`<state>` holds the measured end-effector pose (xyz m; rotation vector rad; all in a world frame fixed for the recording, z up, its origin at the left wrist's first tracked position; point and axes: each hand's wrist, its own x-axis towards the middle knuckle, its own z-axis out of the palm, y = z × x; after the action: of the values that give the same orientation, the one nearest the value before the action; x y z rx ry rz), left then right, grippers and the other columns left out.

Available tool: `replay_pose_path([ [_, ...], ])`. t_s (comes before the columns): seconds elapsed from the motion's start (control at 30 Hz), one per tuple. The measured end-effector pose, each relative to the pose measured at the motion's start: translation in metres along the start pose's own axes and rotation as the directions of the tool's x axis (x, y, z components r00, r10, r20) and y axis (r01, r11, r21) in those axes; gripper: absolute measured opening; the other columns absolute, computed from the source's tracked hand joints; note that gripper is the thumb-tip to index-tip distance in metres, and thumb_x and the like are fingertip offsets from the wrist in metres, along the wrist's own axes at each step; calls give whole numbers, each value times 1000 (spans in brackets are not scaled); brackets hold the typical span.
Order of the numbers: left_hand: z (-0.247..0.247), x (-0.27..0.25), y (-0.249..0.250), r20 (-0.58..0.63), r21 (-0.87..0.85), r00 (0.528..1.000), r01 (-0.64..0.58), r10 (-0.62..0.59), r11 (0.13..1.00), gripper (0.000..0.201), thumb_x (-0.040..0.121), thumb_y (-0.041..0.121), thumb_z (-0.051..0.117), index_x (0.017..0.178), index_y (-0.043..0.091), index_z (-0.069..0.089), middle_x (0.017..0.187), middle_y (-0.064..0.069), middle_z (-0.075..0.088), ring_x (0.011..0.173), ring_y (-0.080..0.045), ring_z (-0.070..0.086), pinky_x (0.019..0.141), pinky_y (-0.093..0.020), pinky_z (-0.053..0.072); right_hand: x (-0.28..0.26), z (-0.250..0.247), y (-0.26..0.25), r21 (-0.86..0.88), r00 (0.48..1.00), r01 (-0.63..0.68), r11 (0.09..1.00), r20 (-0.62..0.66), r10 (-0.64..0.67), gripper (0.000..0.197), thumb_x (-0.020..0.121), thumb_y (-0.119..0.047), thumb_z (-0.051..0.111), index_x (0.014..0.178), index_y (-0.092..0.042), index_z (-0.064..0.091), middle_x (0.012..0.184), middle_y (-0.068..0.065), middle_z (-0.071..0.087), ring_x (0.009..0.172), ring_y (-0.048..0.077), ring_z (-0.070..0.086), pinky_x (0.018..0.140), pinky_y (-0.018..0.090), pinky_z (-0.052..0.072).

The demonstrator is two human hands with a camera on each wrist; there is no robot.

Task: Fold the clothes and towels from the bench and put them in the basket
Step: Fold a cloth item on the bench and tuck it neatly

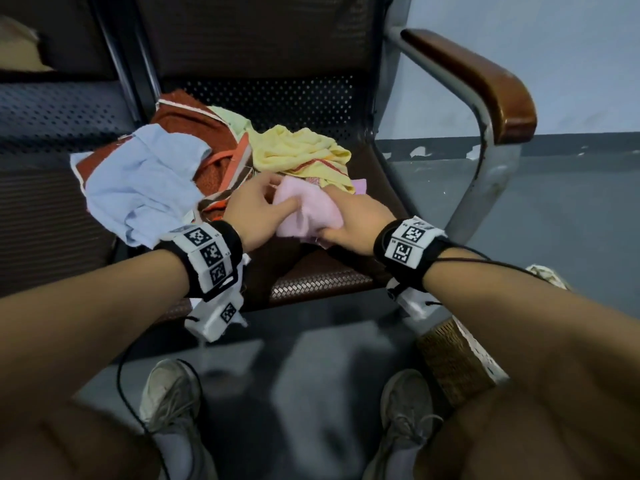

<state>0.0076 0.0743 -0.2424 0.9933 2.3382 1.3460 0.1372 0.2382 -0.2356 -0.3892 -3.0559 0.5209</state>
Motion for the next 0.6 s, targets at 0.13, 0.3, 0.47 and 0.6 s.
replay_pose_path([
  [0.13,4,9,42,-21,-311,998,55,-65,949,54,78,49,78,119,21,59,107,-5,71,94,-19,71,80,-33,58,-19,-44,11,294,999,-8,956,-46,22,44,85,-32,72,126,-24,60,113,-3,69,102,21,63,88,34,49],
  [0.3,33,0,95,320,-505,945,235,-73,831,68,73,47,80,129,19,54,109,0,73,93,-12,72,84,-30,55,-58,-85,44,658,960,-97,747,-136,245,43,79,-32,72,119,-18,65,111,-1,74,101,18,71,97,49,55],
  [0.47,125,-9,156,422,-562,907,268,-8,782,32,93,20,67,118,-1,62,75,2,71,58,-7,64,56,-21,50,-127,-103,94,908,881,-81,412,-127,455,45,81,-25,71,124,-15,61,112,4,76,102,24,73,85,39,59],
  [0.6,219,-22,195,497,-442,867,282,-29,852,23,92,27,69,104,8,64,94,-5,73,75,-19,69,68,-31,58,-206,-92,150,975,704,-116,190,-55,708,43,90,-41,64,122,-13,66,111,5,76,104,24,73,97,45,56],
])
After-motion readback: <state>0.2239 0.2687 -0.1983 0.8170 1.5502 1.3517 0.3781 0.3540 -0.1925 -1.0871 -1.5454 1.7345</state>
